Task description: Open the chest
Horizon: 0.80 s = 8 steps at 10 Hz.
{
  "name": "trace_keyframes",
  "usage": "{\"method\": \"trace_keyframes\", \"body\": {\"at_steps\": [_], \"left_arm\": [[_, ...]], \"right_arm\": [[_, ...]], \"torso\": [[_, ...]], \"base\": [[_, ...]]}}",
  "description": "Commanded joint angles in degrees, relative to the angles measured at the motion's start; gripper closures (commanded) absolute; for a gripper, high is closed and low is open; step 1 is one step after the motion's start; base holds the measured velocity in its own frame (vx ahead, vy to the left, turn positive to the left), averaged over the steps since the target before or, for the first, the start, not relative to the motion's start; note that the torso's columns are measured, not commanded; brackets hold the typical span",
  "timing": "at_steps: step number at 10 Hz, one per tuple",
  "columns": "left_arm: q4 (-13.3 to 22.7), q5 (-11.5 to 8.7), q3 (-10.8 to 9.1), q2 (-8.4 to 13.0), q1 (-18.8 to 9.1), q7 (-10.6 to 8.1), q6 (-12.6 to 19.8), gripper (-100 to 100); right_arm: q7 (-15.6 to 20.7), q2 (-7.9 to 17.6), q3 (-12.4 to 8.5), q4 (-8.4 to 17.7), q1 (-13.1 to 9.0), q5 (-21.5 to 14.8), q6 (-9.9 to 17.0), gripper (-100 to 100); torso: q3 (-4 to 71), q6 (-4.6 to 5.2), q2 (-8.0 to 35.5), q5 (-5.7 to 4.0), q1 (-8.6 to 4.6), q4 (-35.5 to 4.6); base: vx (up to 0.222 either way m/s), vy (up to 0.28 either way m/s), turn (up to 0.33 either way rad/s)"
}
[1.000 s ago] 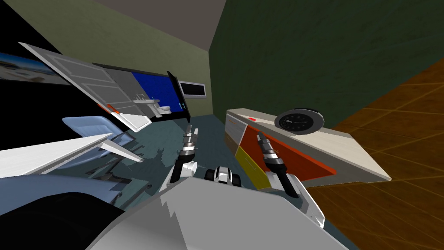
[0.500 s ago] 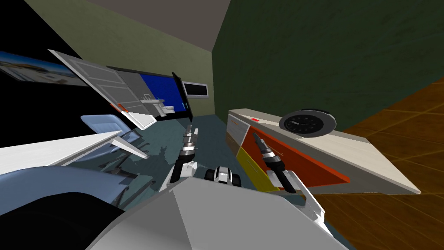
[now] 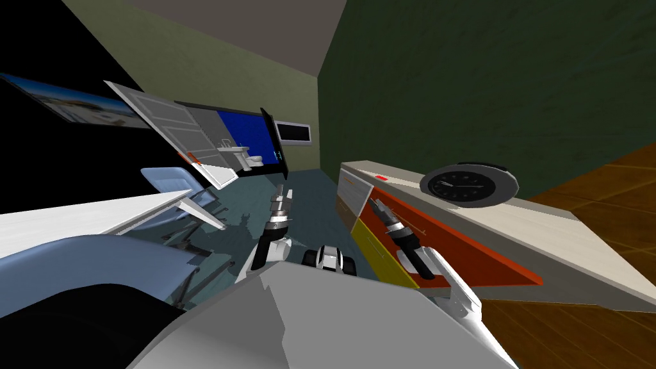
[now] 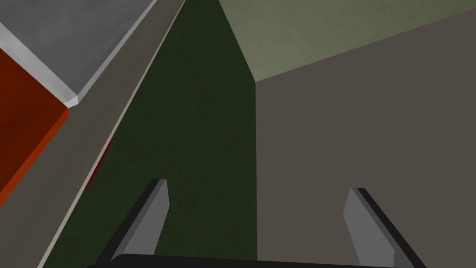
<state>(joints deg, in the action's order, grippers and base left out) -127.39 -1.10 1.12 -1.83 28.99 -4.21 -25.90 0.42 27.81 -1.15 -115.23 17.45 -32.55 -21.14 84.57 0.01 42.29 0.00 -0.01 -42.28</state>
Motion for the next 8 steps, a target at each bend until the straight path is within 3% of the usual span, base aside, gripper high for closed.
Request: {"method": "trace_keyframes", "body": {"at_steps": [1,4,5,7,8], "left_arm": [[0.0,0.0,0.0,0.0,0.0,0.0,0.0,0],[0.0,0.0,0.0,0.0,0.0,0.0,0.0,0],[0.0,0.0,0.0,0.0,0.0,0.0,0.0,0],[0.0,0.0,0.0,0.0,0.0,0.0,0.0,0],[0.0,0.0,0.0,0.0,0.0,0.0,0.0,0]], "right_arm": [[1.16,2.41,0.46,1.55,-1.25,-4.03,0.04,-100],[2.15,4.56,0.85,2.93,-2.28,-9.06,0.0,-100],[3.15,6.73,1.28,4.37,-3.35,-10.8,-0.05,-100],[3.15,6.73,1.28,4.37,-3.35,-13.23,-0.05,-100],[4.13,8.89,1.76,5.92,-4.48,-15.45,-0.1,-100]], "torso": [[-0.01,0.0,0.02,0.0,-0.01,0.0],[0.01,-0.03,-0.02,0.0,0.01,0.0],[0.0,0.01,-0.01,0.0,0.01,0.0],[0.0,0.01,0.01,0.0,0.01,0.0],[-0.01,0.01,0.02,0.0,0.0,-0.01]], "base": [[0.003,0.006,0.115],[0.006,0.003,0.087],[0.005,0.006,0.138],[0.005,0.002,0.027],[0.004,0.004,0.125]]}}
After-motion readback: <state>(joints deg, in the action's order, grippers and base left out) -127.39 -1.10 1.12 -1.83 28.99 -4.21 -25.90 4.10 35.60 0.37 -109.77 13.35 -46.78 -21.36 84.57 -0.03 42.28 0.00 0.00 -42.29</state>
